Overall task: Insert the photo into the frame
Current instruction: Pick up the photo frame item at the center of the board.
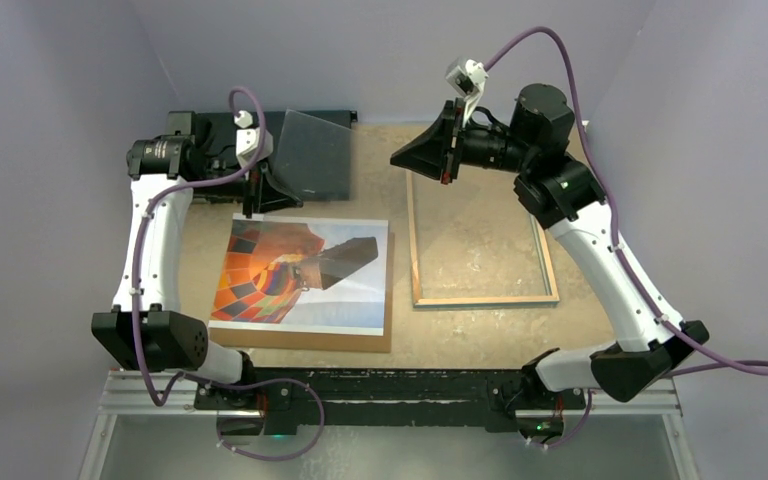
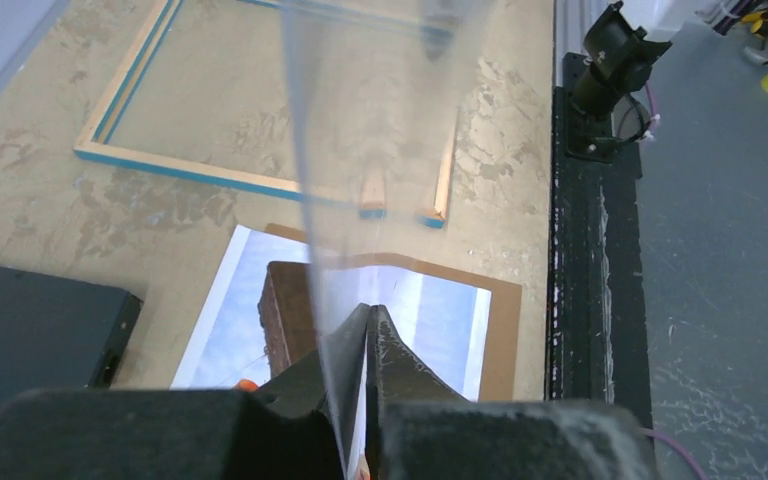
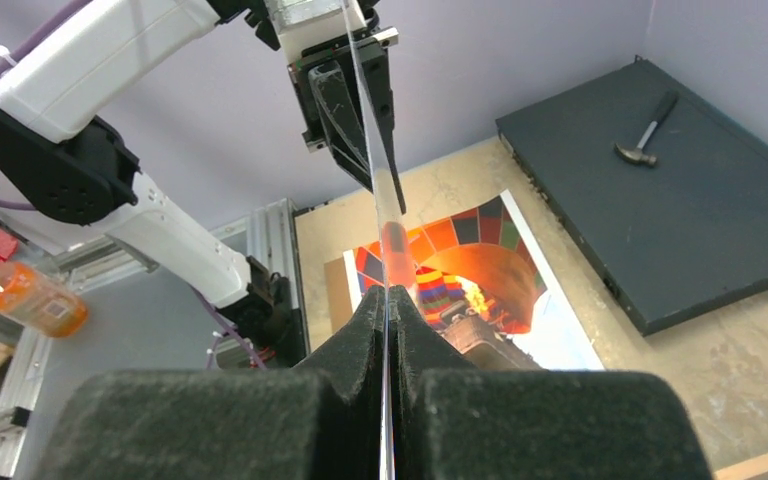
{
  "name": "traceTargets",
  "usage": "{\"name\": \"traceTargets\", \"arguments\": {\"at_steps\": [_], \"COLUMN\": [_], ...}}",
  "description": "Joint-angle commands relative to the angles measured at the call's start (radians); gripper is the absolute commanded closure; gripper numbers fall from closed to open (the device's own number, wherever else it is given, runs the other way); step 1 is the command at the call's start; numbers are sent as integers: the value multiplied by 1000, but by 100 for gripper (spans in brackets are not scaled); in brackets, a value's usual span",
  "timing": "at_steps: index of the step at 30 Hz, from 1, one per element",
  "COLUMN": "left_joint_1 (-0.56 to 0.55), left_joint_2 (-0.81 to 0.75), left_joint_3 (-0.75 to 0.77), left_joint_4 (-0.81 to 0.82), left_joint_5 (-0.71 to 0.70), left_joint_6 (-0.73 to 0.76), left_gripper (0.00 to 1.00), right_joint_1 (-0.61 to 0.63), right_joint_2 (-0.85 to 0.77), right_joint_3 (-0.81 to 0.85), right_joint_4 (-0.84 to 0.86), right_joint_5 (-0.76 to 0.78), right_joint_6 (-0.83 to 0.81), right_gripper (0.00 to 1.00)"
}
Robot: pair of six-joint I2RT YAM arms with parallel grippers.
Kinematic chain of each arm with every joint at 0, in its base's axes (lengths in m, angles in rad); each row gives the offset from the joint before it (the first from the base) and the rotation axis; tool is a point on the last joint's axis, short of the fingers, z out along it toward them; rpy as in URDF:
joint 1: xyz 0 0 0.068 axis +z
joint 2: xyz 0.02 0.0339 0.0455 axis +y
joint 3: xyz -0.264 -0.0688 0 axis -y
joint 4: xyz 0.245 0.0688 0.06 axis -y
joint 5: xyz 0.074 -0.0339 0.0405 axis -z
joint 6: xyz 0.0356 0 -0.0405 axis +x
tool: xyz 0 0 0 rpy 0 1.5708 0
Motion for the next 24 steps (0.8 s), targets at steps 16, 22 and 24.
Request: {"name": "traceTargets", "arguments": {"at_steps": [16, 22, 24], "left_joint_1": [1, 2, 2], "left_joint_2": [-146, -172, -173], "left_joint_3": [-195, -223, -228], "left_joint_4": [340, 373, 372], "left_joint_5": [45, 33, 33], "left_joint_6": [-256, -270, -269], "left_gripper": [100, 100, 100], "right_joint_1": [-69, -196, -260], "right_joint_2": [-162, -271, -297], "right_joint_3": [-329, -503, -554], "right_joint_4": [224, 302, 343], "right_joint_5": [177, 331, 348], "right_joint_6": [17, 76, 109], "right_gripper": [7, 1, 1]}}
